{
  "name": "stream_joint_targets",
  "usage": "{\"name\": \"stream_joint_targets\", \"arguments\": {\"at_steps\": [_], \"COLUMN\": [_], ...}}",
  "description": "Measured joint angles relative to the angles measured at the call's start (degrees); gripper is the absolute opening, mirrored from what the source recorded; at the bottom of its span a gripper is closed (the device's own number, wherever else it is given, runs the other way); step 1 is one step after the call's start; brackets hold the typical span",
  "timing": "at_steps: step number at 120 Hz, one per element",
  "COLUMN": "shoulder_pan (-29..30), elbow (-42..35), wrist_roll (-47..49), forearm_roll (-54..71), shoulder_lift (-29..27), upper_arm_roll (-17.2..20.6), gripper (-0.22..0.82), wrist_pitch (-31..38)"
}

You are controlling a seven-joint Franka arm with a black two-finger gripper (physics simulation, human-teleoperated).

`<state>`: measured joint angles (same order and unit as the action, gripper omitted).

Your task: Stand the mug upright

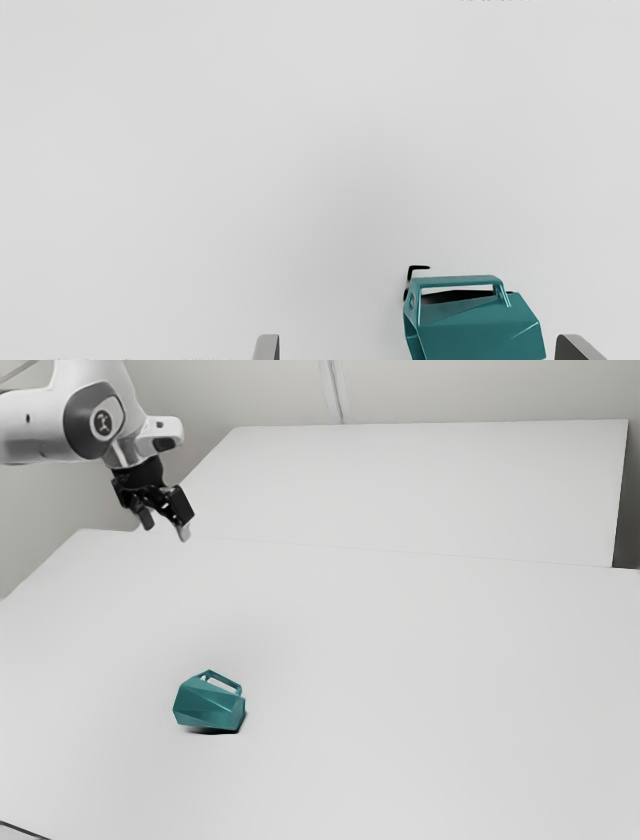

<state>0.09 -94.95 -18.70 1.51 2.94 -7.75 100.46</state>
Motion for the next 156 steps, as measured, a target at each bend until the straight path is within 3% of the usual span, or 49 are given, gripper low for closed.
{"name": "stream_joint_targets", "arguments": {"at_steps": [18, 35, 54, 81, 156], "shoulder_pan": [-0.26, -0.65, 4.37, 8.16, 12.96], "elbow": [-1.58, -12.07, -20.94, -28.65, -37.96], "wrist_roll": [0.86, 1.41, 1.86, 1.2, -6.98], "forearm_roll": [-0.96, -4.8, -10.42, -17.49, -31.32], "shoulder_lift": [-0.84, -8.12, -11.69, -11.04, -4.71], "upper_arm_roll": [-0.1, -0.06, -0.4, -0.42, -0.51], "gripper": [0.6, 0.6, 0.6, 0.6, 0.6], "wrist_pitch": [0.4, 2.56, 5.0, 7.86, 10.18]}}
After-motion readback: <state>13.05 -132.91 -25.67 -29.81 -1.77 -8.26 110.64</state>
